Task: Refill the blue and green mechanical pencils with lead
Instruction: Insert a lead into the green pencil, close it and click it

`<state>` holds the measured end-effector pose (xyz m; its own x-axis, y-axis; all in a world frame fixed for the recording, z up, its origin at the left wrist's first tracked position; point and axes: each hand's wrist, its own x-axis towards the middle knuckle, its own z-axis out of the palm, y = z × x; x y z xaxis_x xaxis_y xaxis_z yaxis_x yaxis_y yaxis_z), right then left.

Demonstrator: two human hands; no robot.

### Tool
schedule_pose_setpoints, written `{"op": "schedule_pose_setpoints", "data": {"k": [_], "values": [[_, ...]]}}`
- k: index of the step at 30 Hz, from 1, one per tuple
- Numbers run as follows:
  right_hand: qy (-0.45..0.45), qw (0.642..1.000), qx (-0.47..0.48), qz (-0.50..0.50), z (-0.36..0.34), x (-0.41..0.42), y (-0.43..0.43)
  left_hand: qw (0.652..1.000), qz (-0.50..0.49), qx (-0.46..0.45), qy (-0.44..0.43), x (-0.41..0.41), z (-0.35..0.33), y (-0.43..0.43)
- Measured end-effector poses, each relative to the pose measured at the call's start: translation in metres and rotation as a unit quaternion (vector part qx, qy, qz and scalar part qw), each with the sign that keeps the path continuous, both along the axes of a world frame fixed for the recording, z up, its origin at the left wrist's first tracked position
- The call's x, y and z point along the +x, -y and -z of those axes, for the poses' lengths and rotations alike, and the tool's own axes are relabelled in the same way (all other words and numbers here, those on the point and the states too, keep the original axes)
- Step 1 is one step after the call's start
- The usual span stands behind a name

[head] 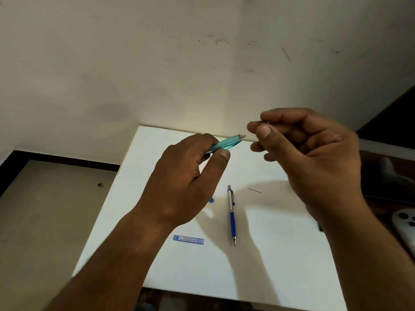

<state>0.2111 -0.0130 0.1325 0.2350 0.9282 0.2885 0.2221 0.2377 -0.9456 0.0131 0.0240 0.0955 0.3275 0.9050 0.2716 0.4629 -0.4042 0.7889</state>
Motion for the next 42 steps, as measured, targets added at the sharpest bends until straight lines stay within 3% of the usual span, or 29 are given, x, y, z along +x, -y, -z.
{"op": "schedule_pose_setpoints", "data": {"k": [7,19,27,35,38,42], "values": [[0.047,0.998,0.006,-0.033,0.008,-0.001,-0.001,1.000,-0.001,0.003,-0.008,0.001,-0.001,0.001],[0.006,0.999,-0.016,-0.038,0.007,-0.002,-0.003,0.998,0.033,-0.053,0.013,0.003,0.006,0.003],[-0.043,0.995,-0.066,-0.055,0.006,-0.006,-0.005,0.987,0.068,-0.121,0.082,0.009,0.009,0.008],[-0.037,0.994,-0.049,-0.095,0.015,-0.031,-0.010,0.932,0.089,-0.251,0.248,0.027,0.009,0.010],[-0.162,0.985,-0.033,-0.056,0.014,-0.034,-0.014,0.918,0.052,-0.268,0.287,0.023,-0.001,0.002],[-0.457,0.887,-0.068,-0.008,0.003,-0.020,-0.020,0.889,-0.183,-0.239,0.344,0.006,-0.010,-0.022]]}}
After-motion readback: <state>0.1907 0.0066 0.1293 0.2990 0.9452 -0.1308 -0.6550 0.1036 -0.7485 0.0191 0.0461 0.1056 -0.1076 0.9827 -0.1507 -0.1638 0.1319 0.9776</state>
